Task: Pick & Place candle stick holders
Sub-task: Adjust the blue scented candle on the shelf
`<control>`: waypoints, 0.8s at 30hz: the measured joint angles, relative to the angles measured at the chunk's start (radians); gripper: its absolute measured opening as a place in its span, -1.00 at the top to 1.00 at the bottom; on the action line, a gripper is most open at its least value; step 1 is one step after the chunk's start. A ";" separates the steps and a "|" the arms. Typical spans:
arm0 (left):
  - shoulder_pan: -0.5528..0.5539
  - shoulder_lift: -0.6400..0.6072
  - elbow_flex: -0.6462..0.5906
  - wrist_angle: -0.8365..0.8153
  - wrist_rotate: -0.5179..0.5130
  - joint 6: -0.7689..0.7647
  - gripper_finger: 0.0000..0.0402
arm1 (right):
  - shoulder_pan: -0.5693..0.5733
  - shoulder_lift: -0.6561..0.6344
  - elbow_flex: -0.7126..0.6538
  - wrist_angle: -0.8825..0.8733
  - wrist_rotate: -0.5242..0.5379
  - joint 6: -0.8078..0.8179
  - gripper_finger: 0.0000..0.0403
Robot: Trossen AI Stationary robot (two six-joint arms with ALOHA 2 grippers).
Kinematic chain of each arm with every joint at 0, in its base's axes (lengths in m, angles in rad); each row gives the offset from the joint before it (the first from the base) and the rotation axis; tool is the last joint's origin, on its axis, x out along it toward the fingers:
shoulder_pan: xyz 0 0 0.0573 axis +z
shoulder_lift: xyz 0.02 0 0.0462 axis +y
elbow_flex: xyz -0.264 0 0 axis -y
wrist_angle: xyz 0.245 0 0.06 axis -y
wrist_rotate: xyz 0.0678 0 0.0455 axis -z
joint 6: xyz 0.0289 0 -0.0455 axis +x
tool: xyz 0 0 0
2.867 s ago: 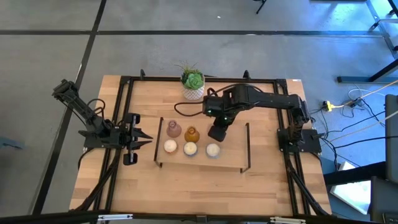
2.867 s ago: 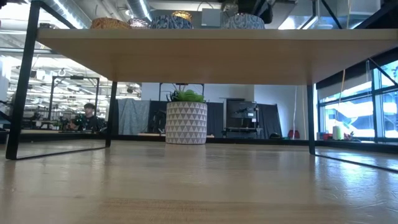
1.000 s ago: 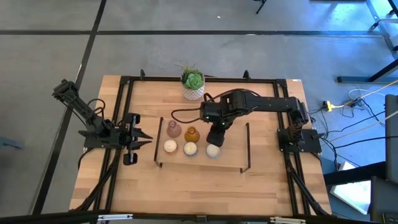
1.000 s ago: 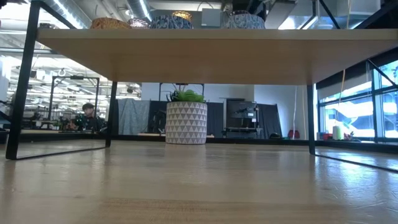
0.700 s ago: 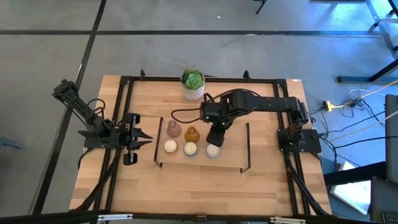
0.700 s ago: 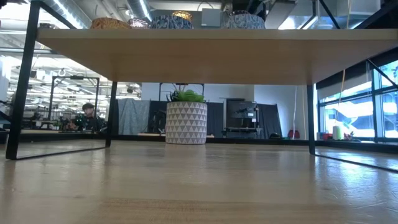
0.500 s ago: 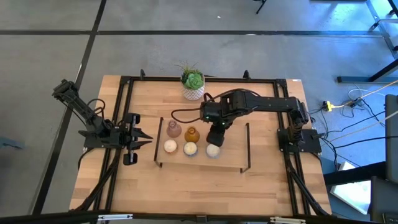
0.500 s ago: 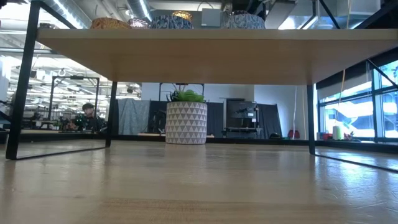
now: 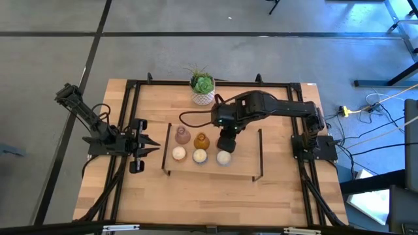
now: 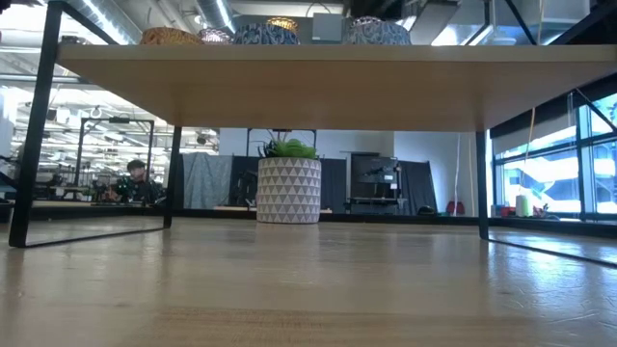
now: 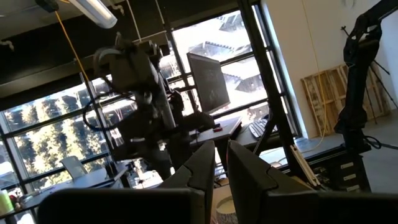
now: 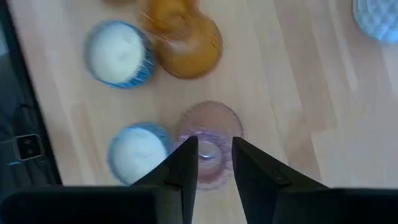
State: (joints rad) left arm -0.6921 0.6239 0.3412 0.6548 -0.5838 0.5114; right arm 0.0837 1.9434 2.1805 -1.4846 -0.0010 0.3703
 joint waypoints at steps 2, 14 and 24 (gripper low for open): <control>0.000 0.000 0.000 0.000 0.000 0.000 0.82 | 0.010 0.000 0.042 0.000 0.008 -0.012 0.50; 0.000 0.000 0.000 -0.005 -0.001 0.000 0.82 | 0.168 -0.003 0.157 -0.016 0.032 -0.039 0.51; 0.000 0.000 0.000 -0.008 -0.001 -0.001 0.82 | 0.352 0.003 -0.079 0.032 0.365 -0.002 0.89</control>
State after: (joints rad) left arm -0.6921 0.6243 0.3412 0.6468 -0.5846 0.5102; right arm 0.4353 1.9465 2.1012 -1.4530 0.3643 0.3681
